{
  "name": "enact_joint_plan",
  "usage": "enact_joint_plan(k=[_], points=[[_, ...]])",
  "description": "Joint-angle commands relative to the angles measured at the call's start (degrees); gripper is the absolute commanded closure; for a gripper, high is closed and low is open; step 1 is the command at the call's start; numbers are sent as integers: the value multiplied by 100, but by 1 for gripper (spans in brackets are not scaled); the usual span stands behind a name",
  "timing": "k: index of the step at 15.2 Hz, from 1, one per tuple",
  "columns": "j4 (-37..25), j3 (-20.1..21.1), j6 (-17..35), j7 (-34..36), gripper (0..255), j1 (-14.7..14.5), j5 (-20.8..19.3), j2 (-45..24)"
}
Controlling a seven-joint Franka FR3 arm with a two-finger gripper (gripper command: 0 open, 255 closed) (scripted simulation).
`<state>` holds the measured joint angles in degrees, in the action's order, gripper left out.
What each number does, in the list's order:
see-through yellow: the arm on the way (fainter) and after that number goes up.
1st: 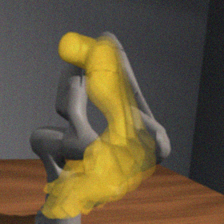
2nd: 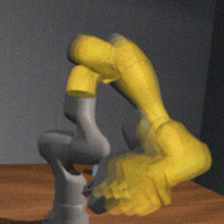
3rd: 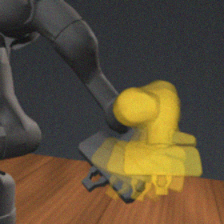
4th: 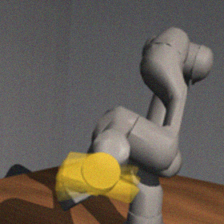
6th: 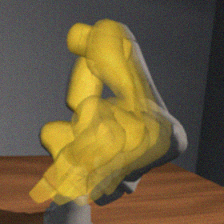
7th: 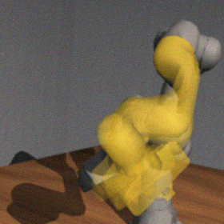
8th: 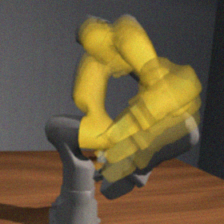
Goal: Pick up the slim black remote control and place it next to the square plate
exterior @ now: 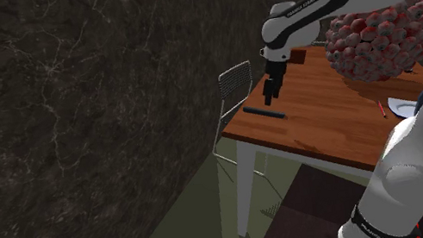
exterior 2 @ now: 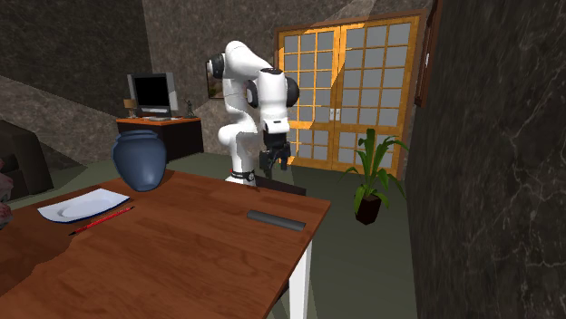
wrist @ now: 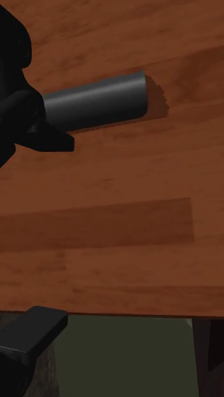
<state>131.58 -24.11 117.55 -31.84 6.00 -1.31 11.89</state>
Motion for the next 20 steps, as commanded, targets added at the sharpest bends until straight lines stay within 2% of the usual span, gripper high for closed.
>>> enact_joint_plan(k=[1, 5, 9, 16, 20], points=[[-256, -168, 147, -370, 0, 15, 152, -438], [-816, -403, 380, -1120, 0, 116, 596, -1360], [-1460, -464, 476, -1796, 0, 345, 1084, -2256], [-1222, -385, 953, -1936, 0, 386, 1293, -2538], [-1206, -378, 992, -1949, 0, 390, 1313, -2564]])
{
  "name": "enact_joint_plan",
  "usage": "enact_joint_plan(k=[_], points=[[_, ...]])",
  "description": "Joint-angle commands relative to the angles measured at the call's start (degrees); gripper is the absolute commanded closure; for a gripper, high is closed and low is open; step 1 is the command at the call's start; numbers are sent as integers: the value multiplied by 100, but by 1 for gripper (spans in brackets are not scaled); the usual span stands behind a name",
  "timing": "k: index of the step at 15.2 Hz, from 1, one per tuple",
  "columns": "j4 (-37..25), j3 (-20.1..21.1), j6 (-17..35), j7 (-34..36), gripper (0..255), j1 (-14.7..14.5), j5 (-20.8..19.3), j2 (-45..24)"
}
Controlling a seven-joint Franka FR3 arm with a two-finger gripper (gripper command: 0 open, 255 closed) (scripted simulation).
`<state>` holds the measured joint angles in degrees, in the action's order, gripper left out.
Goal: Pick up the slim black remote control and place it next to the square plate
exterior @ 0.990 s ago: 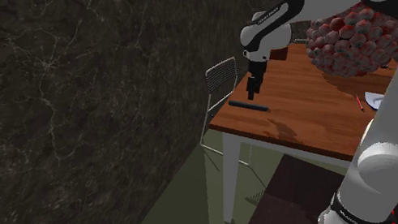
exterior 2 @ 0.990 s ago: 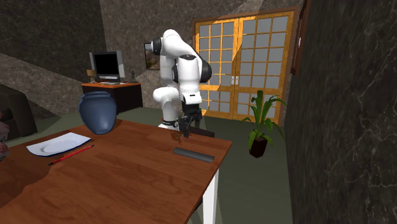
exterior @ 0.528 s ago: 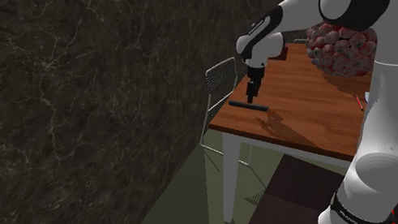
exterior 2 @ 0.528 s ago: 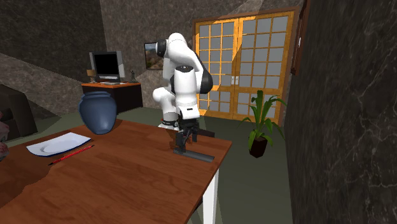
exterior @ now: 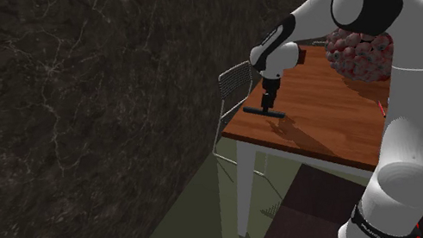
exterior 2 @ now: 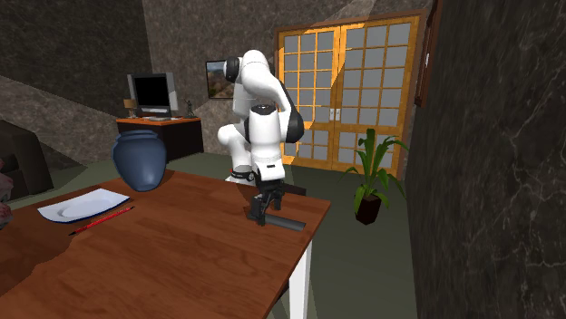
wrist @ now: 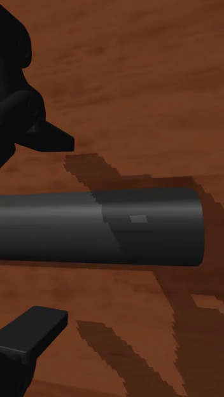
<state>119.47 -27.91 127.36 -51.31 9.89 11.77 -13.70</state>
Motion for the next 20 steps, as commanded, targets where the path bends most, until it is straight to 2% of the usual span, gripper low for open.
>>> enact_joint_plan(k=[1, 4, 5, 14, 20], points=[[6, 1, 11, -3, 0, 1, 4, -4], [5, 1, 10, -3, 0, 1, 4, -4], [5, 1, 10, -3, 255, 1, 4, -4], [6, 1, 11, -3, 255, 0, 4, -4], [-145, -61, -382, 150, 255, -50, -202, 282]])
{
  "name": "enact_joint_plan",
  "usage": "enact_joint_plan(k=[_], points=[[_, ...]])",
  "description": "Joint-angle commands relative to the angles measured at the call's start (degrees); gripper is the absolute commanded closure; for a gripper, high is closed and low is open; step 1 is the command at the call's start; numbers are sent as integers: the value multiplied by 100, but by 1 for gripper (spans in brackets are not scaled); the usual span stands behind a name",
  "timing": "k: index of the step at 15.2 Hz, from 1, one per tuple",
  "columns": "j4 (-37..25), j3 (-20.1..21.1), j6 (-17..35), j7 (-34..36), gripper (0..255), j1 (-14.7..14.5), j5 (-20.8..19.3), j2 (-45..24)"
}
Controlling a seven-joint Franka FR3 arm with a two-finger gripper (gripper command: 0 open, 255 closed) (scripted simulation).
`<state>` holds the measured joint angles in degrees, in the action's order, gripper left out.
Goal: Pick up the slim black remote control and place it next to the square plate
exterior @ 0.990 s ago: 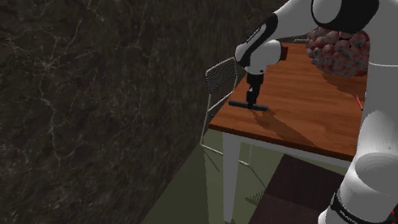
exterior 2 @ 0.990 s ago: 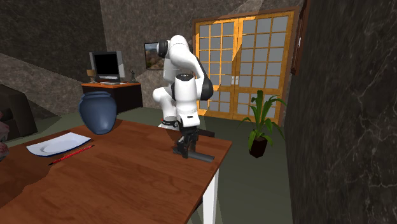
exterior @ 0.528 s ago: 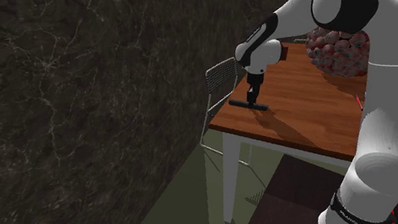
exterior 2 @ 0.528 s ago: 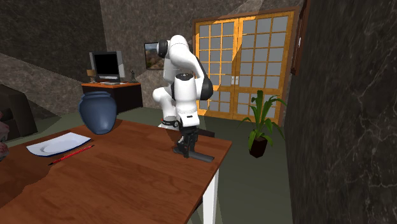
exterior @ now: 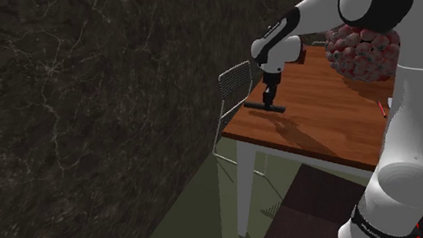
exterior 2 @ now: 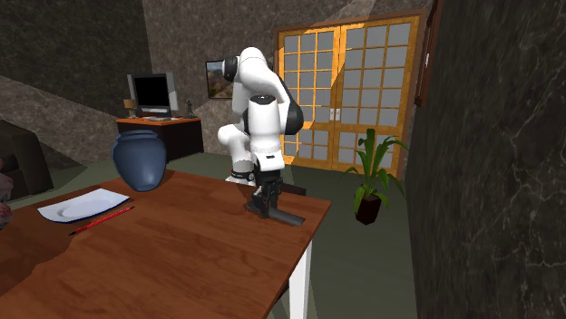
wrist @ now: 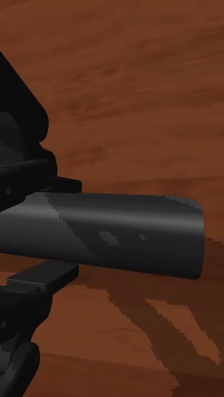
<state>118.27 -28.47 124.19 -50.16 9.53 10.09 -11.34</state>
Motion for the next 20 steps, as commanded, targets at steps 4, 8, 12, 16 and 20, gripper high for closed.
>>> enact_joint_plan(k=[4, 8, 12, 16, 20], points=[[-153, -32, -334, 127, 255, -39, -153, 216], [-301, -50, -609, 208, 255, -58, -257, 368], [-469, -62, -889, 279, 255, -72, -345, 502], [-164, -156, -899, 211, 255, -13, -545, 860], [475, -341, -797, 31, 255, 164, -920, 1475]])
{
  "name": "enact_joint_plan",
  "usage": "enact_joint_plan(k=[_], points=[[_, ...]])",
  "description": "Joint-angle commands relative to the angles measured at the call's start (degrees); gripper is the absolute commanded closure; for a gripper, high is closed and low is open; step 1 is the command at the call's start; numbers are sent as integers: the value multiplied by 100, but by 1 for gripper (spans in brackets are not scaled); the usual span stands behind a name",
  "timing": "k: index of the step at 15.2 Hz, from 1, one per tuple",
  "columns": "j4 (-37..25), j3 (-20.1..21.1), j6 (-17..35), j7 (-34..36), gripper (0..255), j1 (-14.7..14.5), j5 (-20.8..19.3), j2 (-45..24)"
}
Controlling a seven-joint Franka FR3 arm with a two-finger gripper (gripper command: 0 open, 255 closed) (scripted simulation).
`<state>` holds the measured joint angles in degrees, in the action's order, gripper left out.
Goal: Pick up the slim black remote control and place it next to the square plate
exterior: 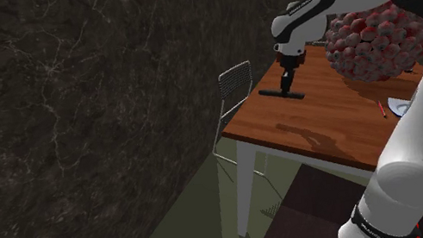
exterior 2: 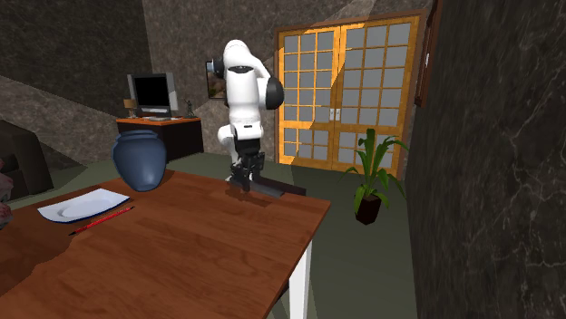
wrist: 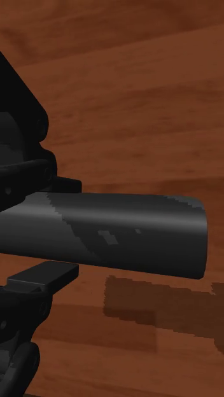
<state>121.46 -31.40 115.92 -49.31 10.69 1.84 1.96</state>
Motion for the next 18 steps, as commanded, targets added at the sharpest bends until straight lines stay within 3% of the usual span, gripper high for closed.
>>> enact_joint_plan(k=[1, 10, 18], points=[[298, -94, 45, -102, 255, 104, -193, 293], [1274, -534, 9, -642, 255, 765, -1084, 1478], [1684, -1024, -178, -1366, 255, 1478, -1805, 2222]])
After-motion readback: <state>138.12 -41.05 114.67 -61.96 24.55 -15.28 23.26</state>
